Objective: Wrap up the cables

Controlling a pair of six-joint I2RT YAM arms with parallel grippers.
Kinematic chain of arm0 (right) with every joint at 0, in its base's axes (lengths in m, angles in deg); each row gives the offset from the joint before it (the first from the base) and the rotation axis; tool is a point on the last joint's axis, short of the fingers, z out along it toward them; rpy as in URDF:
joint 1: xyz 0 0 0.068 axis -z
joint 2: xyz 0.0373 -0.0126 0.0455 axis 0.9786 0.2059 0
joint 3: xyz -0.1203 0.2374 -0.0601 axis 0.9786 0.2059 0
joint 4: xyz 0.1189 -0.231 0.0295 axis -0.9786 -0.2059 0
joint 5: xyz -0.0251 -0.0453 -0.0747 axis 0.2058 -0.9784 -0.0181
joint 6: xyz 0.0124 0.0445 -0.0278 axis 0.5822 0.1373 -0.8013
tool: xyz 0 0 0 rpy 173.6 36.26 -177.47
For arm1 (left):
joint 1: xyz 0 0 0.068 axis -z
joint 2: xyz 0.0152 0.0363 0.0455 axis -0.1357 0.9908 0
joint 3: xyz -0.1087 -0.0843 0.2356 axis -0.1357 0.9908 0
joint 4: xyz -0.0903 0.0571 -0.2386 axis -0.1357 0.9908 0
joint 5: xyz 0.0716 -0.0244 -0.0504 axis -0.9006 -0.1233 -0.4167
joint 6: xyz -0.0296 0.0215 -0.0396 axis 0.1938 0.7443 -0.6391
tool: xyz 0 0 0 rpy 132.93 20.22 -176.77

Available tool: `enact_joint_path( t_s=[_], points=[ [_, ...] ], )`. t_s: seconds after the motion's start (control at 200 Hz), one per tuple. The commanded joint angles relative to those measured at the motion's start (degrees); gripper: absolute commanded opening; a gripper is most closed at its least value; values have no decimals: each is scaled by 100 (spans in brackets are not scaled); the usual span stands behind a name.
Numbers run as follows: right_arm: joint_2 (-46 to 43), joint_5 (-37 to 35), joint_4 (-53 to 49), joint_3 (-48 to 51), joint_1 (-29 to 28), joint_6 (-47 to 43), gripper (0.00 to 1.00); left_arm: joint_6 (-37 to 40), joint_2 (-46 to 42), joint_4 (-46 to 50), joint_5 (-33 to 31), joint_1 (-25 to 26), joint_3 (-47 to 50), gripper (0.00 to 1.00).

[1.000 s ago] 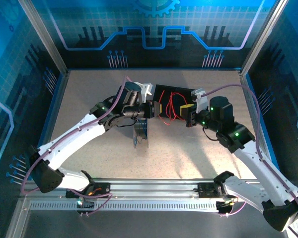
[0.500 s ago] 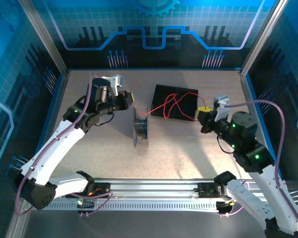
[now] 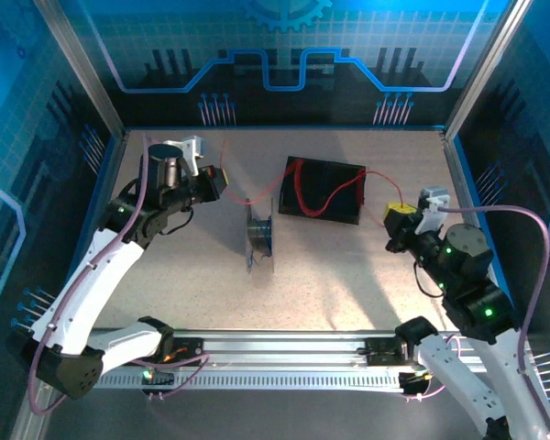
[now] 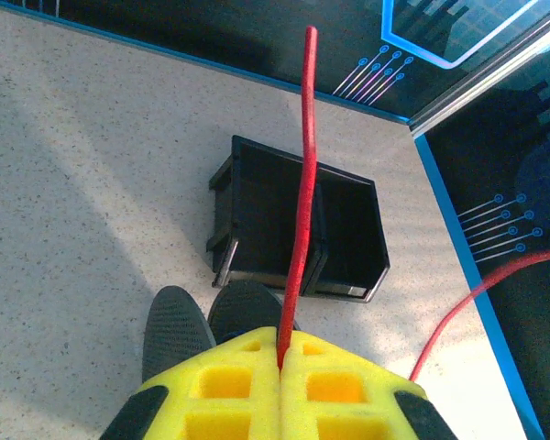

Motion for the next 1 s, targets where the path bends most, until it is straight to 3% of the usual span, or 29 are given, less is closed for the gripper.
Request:
enact_joint_path(
  t_s=[0.0, 0.22, 0.465, 0.59, 0.796, 0.886, 0.991],
  points=[
    [-170, -843, -191, -123, 91, 151, 0, 266, -127, 264, -216, -118, -11, 0],
    [-98, -1061, -352, -162, 100, 173, 0, 294, -155, 286, -146, -150, -57, 0],
    [601, -3019, -1701, -580, 121, 468, 0, 357, -262, 419, -254, -177, -125, 0],
    [1075, -3563, -1982, -557, 154, 493, 0, 340, -246, 450, -277, -177, -123, 0],
    [1444, -3699, -1933, -357, 302, 397, 0, 83, -555, 53, -922, -164, 307, 0],
    [1608, -3375, -1809, -200, 473, 419, 0, -424, -747, -836, -937, 132, 849, 0],
    [1705, -3078, -1574, 136, 685, 515, 0, -739, -921, -2110, -1957, 1070, 1510, 0]
  ],
)
